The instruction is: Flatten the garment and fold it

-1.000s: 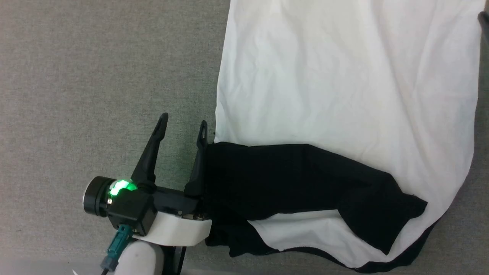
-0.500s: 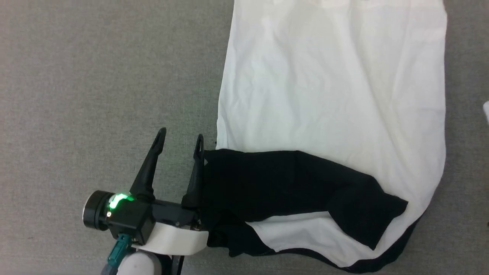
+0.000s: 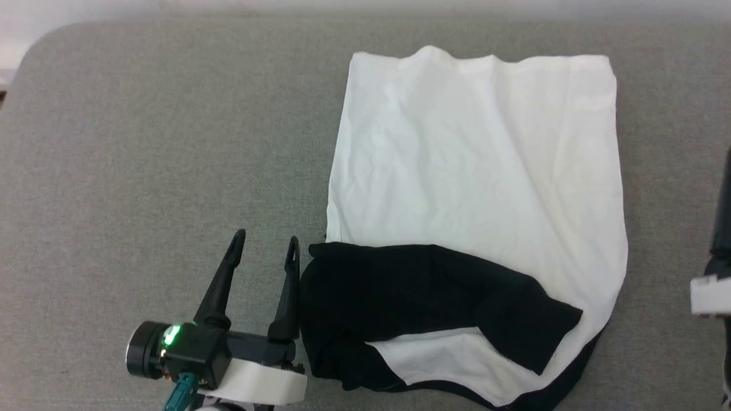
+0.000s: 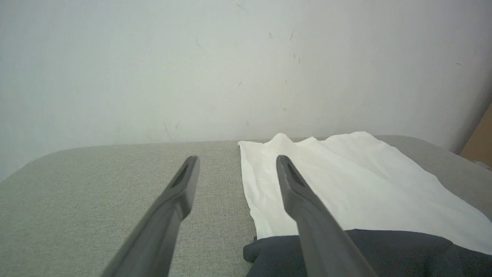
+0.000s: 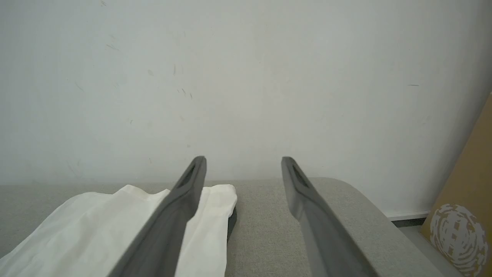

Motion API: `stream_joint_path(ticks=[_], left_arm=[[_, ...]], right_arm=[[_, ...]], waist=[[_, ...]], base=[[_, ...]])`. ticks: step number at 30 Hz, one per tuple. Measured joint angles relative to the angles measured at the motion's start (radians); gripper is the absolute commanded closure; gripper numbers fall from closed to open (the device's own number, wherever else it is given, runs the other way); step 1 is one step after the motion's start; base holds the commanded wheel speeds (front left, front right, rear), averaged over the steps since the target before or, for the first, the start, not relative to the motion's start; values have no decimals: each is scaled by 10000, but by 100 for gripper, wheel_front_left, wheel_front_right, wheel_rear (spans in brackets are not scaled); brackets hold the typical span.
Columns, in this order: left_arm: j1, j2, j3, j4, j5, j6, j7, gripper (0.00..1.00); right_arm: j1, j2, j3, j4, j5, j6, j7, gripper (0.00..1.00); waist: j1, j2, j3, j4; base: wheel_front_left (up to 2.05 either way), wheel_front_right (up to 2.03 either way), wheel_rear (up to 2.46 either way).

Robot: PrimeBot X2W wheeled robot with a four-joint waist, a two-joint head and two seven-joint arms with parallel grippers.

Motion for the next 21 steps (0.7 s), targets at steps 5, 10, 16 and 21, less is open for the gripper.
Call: stream_joint_path(ticks=[5,10,16,21], left_arm=[[308,0,52,4,-40,71,0,0],[624,-2,144,-4,-35,150,0,0],[909,-2,288,-73,15,178,0,0],[981,0,362,-92,58,245,0,0]], right_arm=[[1034,230,111,-81,-217,0,-828,0],[1820,234,251,485,468,0,-1507,0],[2359,240,355,1298,1018,0,-2027,0],[2383,240,483,1613,1106,0,-2119,0]], waist=[[1,0,-471,-74],[1,0,-870,-178],[1,0,-1145,-233],[2,0,-1105,-288]], base=[[0,0,0],[0,0,0],[0,0,0],[0,0,0]])
